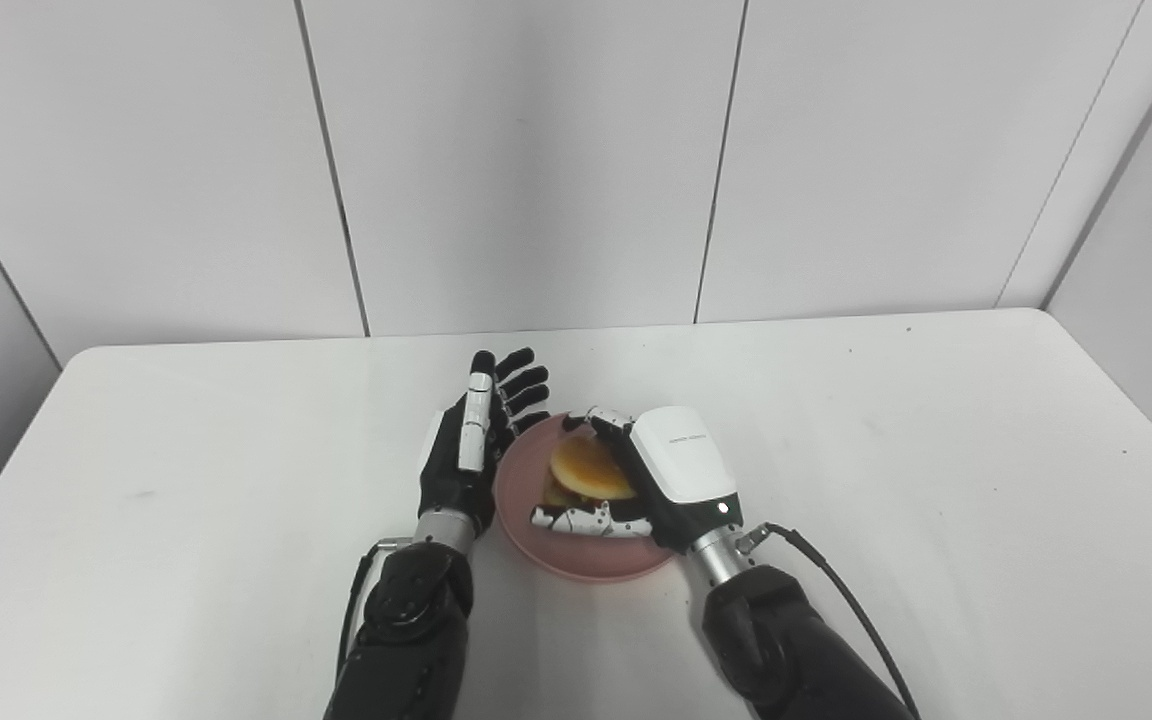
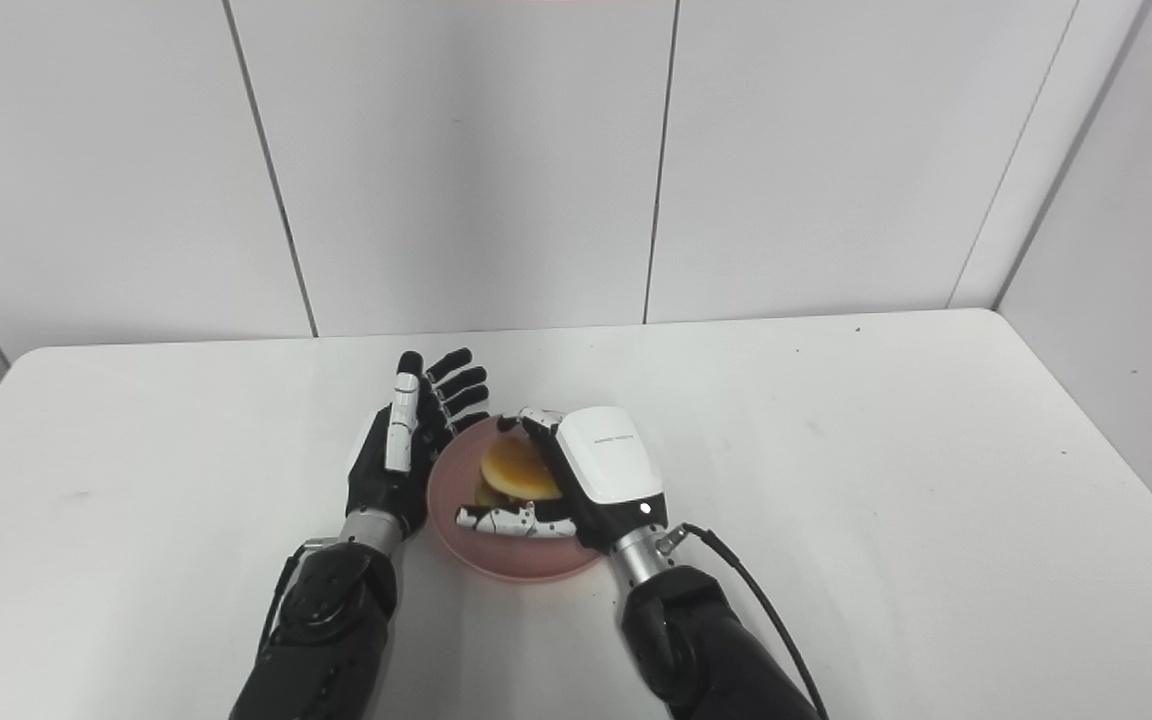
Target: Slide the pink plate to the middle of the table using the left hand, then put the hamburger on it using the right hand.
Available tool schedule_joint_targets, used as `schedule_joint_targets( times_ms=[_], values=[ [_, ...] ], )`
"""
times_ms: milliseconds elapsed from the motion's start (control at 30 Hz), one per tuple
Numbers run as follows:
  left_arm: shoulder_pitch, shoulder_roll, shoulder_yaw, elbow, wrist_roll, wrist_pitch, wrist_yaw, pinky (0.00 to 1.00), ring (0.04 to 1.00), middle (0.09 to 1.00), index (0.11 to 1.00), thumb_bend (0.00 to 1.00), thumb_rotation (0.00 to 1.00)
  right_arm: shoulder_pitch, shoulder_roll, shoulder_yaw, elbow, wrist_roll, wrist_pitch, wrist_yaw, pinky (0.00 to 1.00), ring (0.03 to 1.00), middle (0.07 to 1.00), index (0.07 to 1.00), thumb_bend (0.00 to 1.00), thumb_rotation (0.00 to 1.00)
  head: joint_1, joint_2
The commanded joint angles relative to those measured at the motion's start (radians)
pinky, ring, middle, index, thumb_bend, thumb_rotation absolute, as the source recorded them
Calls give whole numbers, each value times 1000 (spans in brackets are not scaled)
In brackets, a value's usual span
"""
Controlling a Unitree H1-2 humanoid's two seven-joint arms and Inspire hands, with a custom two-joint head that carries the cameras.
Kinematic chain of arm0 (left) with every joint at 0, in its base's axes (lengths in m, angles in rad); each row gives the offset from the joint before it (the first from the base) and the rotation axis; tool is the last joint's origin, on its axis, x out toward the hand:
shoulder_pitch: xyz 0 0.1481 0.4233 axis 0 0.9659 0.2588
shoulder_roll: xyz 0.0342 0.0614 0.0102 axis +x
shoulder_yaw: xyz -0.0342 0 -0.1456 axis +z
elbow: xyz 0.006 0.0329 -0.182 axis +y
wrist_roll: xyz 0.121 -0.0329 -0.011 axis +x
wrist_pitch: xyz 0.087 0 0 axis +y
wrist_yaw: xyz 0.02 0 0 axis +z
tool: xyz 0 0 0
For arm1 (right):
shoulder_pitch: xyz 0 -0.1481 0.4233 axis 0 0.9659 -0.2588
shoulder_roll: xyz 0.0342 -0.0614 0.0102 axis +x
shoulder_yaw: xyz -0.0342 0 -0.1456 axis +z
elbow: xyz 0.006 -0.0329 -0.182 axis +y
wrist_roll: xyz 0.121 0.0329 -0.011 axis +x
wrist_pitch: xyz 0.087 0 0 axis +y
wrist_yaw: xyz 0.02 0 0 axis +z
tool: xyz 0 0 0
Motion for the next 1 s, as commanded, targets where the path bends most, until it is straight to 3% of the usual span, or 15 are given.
schedule_joint_targets(
  times_ms=[0,133,233,567,867,967],
  values=[
    [-26,-11,-6,1,9,-24,7,701,790,775,755,778,990,-48,-5,-2,-36,-5,-16,-12,483,541,617,698,748,991,0,1],
    [-26,-7,-9,-3,19,-16,14,708,795,787,754,787,998,-45,-9,-3,-49,-6,-25,-17,625,662,697,727,745,981,2,1],
    [-26,-2,-15,-5,35,-14,19,702,794,791,756,791,1000,-39,-14,-7,-77,-3,-26,-12,665,701,724,738,732,987,11,6],
    [-28,2,-7,8,8,-10,-6,762,806,792,756,794,986,-13,-28,-33,-190,20,-30,-6,690,721,744,761,723,1000,12,-4],
    [-27,11,20,-29,-17,6,-1,805,835,802,760,801,976,25,11,-153,-254,182,-36,-2,695,753,788,796,694,962,10,3],
    [-15,23,16,-56,27,-18,44,811,847,812,767,793,979,31,31,-199,-223,276,-45,4,676,775,817,807,679,956,25,18]
  ],
)
